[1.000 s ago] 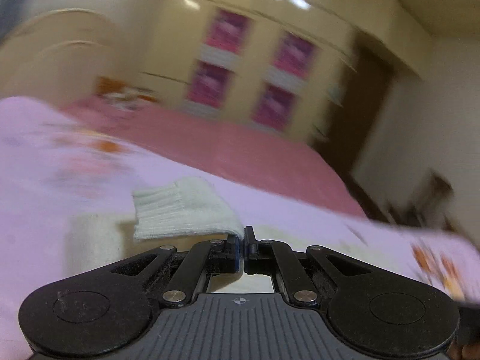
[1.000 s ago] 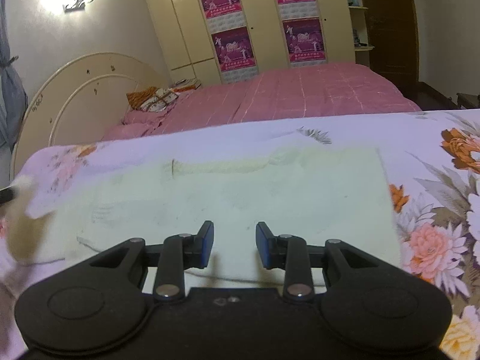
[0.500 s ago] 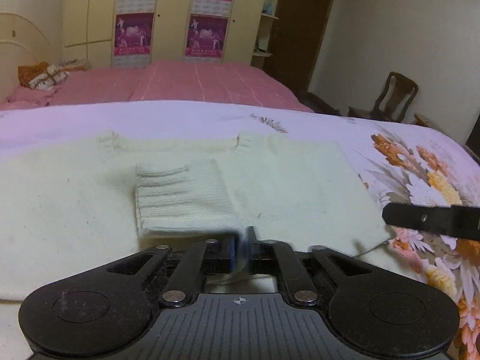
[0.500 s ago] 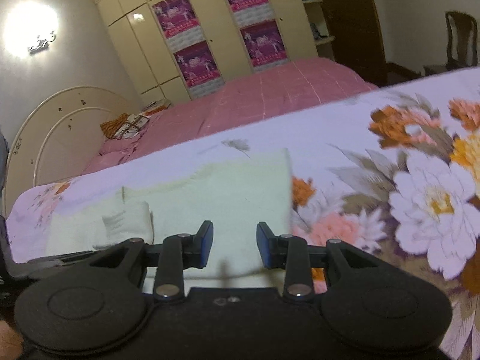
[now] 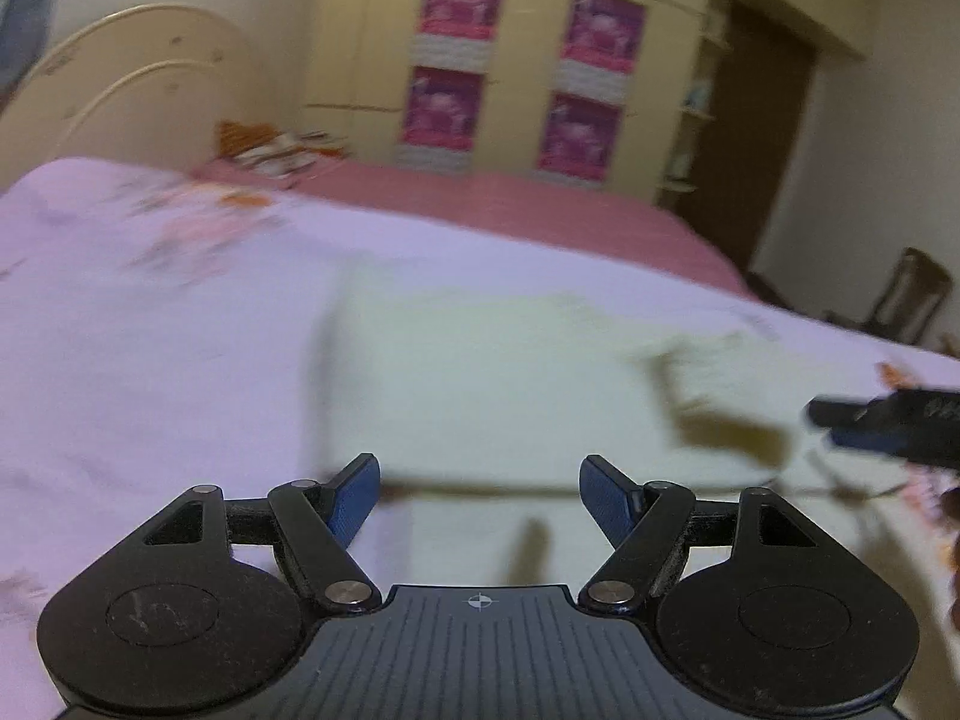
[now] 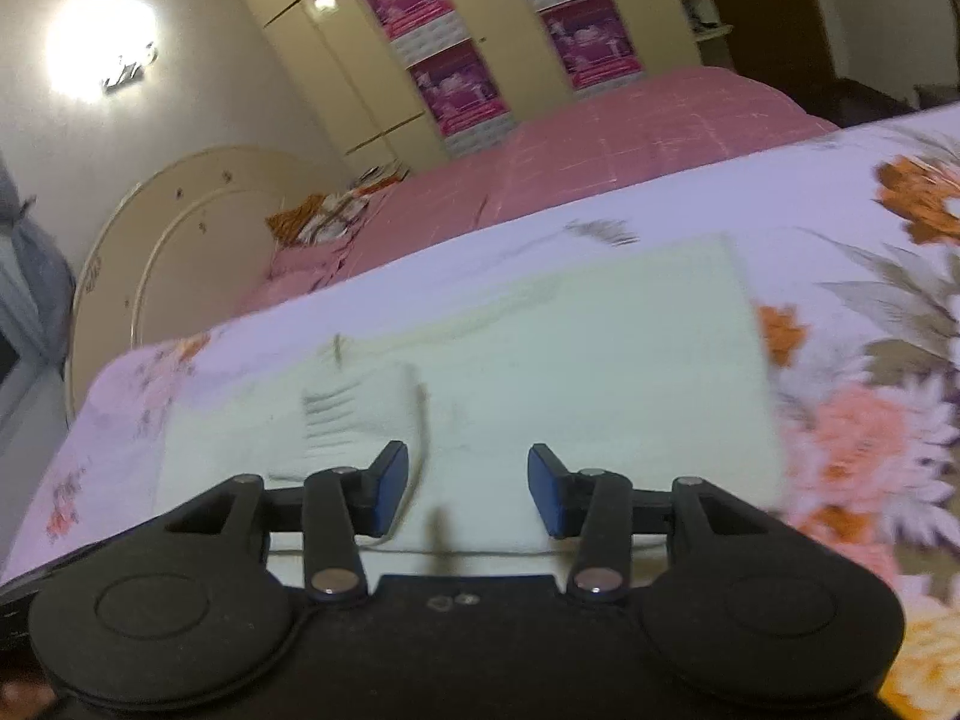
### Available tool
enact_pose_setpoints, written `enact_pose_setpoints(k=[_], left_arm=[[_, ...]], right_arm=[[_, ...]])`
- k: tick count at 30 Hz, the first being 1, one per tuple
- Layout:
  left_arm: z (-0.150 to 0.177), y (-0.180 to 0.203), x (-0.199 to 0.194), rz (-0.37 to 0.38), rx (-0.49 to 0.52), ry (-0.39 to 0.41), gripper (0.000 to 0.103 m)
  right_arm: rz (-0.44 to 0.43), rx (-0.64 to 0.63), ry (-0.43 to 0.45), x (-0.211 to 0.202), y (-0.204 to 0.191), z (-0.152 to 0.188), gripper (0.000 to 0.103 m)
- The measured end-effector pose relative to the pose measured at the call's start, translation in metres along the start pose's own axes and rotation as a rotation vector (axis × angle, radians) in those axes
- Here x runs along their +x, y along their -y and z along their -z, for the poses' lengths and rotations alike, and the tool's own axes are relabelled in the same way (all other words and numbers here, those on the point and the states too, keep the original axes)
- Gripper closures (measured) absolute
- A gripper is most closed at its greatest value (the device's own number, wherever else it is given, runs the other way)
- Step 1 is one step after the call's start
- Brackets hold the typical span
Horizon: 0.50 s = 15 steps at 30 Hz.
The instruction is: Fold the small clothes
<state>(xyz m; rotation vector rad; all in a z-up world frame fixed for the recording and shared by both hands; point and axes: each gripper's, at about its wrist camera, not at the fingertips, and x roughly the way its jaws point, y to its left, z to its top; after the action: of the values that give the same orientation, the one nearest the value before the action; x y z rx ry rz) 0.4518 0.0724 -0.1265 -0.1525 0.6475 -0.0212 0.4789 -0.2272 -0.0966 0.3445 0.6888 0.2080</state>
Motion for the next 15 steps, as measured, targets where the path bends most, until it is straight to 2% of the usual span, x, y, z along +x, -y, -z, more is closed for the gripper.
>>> enact_pose_setpoints(k=[3,6,8,10,12,14,15], left_arm=[[0.008,-0.019,0.006,-0.029,-0.005,-0.044,0.036],[0.011,-0.026,0.009,-0.032,-0.007,-0.049,0.036],[0.009,-0.021,0.013,-0.028,-0.005,-0.041,0.037],[0.007,-0.021,0.016,-0.023,-0.009,-0.039,0.037],[0.004,-0.019,0.021,-0.022,-0.006,-0.039,0.037],[0.001,-0.019,0.026,-0.02,0.0,-0.04,0.037],[0.0,-0.02,0.029,-0.02,0.006,-0.042,0.037]], right_arm=[[0.006,-0.158,0.006,0.008,-0.033,0.007,0.052],[0.051,-0.387,-0.001,0.019,-0.069,0.018,0.052],[0.126,-0.532,-0.007,0.028,-0.088,0.025,0.053],[0.186,-0.625,0.007,0.033,-0.1,0.03,0.055],[0.23,-0.701,0.021,0.037,-0.108,0.034,0.062],[0.229,-0.719,0.017,0.039,-0.111,0.035,0.082],[0.228,-0.713,0.014,0.04,-0.111,0.034,0.088]])
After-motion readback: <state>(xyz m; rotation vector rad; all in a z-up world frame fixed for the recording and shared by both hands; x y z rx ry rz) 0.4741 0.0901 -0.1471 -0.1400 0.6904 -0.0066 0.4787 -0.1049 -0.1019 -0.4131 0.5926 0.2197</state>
